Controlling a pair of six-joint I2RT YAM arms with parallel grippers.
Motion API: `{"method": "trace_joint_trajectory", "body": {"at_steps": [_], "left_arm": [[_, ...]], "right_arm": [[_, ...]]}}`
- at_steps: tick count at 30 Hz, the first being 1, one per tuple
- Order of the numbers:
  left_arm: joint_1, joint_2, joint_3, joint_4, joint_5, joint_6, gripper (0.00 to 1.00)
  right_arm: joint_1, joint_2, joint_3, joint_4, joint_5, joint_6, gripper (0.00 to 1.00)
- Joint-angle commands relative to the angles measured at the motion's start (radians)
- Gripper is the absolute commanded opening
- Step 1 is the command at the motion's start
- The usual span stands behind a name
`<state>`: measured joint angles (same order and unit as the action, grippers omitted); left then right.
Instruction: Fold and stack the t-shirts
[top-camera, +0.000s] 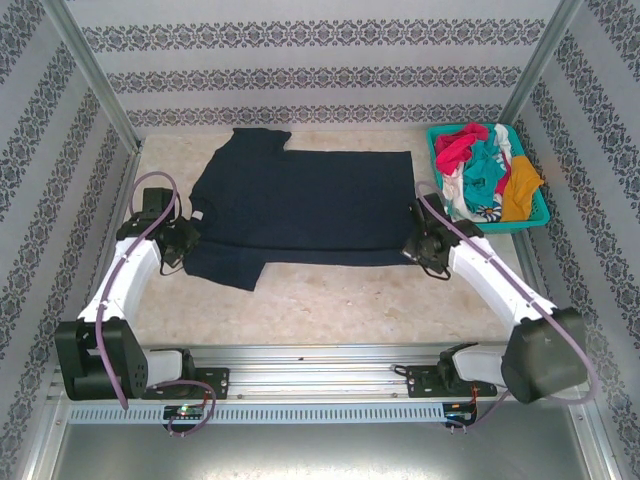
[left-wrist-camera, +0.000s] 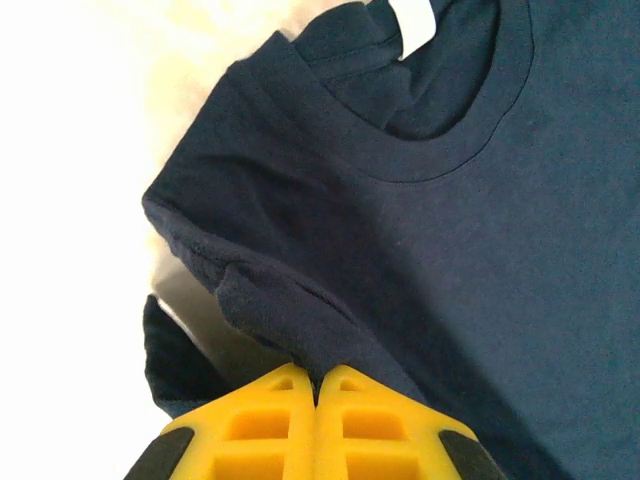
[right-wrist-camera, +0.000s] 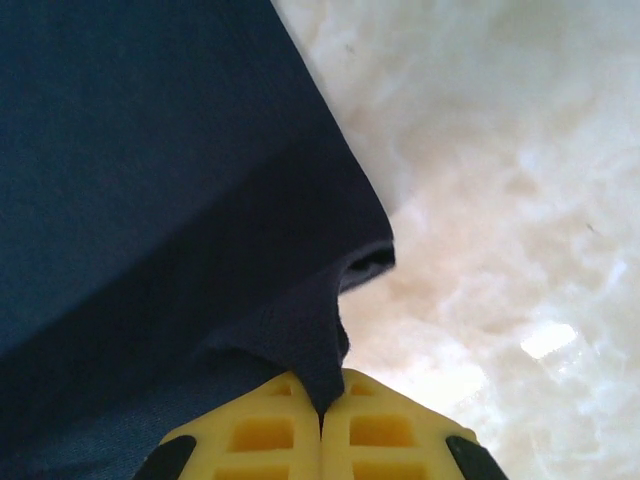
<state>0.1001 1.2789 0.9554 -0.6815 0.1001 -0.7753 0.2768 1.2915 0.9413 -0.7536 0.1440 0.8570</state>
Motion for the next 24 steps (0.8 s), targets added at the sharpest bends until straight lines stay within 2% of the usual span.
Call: {"method": "trace_joint_trajectory", "body": {"at_steps": [1, 17, 24], "left_arm": [[0.01, 0.046, 0.053, 0.001, -0.031, 0.037, 0.0], [0.011, 0.322, 0.308, 0.038, -0.018, 0.112, 0.0], [0.011, 0.405, 0.383, 0.054, -0.042, 0.13, 0.0]], "right_arm": [[-0.02, 0.058, 0.075, 0.045, -0.005, -0.078, 0.0], [-0.093, 0.383, 0.372, 0.063, -0.074, -0.219, 0.0], [-0.109, 0.476, 0.473, 0.075, -0.085, -0.243, 0.0]]}}
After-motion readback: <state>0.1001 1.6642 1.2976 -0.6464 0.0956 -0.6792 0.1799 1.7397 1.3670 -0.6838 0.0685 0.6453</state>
